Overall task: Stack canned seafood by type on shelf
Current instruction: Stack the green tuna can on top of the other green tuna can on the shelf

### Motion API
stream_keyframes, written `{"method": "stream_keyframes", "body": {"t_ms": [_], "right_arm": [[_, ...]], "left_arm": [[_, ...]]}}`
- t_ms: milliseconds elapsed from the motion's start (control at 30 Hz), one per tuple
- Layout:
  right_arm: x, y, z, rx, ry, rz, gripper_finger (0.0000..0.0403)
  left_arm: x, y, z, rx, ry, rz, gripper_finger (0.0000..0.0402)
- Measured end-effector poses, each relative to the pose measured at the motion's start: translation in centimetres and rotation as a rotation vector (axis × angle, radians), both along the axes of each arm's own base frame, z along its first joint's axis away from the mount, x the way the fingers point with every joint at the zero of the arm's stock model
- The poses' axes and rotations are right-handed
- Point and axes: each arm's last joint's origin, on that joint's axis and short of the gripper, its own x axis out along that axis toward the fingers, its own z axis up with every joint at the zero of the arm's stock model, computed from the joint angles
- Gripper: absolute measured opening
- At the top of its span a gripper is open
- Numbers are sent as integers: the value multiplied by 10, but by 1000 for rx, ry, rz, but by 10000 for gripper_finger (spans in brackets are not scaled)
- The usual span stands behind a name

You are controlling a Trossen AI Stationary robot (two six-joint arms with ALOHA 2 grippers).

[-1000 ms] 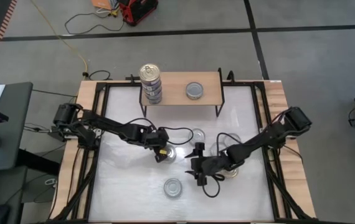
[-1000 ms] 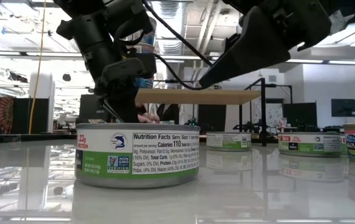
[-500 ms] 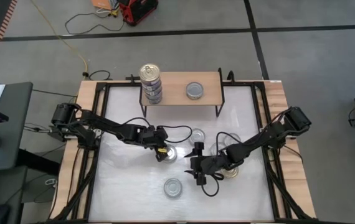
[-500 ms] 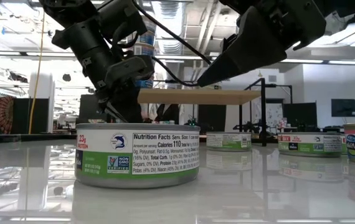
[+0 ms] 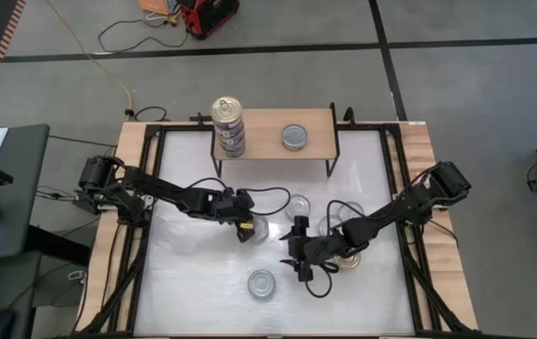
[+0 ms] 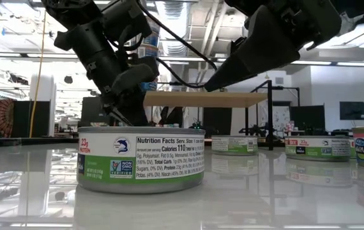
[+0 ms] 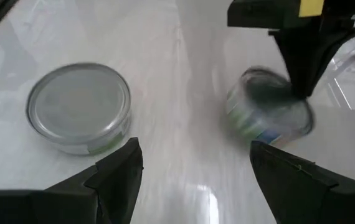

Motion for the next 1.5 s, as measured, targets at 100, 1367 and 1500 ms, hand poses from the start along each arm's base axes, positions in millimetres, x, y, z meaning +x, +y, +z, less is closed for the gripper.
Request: {"method": "stream_keyframes", "body": {"t_ms": [100,1367,1500], "right_arm": [[0,0,0,-1,2,1,320],[-37,-13,26,18,200,-130,320],[-56,-10,45,58,166,-115,320]], "left_arm": [[-6,1,3,23,37,13,0],[-1,-41,104,324,-101,-449,247],[16,-18,99,330,-57,-499,299]]}}
